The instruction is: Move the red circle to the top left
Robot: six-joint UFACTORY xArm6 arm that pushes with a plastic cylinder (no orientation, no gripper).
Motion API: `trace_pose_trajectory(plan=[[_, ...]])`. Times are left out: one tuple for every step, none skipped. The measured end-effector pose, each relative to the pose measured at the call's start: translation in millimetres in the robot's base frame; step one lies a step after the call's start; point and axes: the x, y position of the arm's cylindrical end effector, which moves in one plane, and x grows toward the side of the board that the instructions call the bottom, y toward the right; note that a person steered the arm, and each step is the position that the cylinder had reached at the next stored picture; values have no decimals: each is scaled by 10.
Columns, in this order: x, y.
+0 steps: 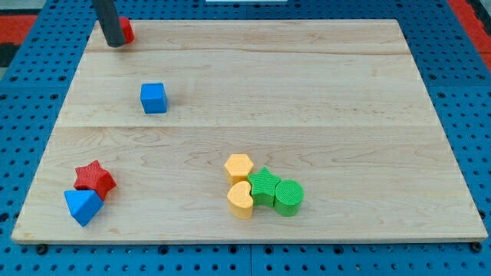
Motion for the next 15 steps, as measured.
trace_pose_trajectory(plan=[[-8,167],[-11,433],[-202,467],[-333,467],[-333,467],[-242,467],[-122,368],[-125,226],[-125,114],[-137,95],[-146,93],[-182,16],[-182,14],[-193,-5],[173,-17]])
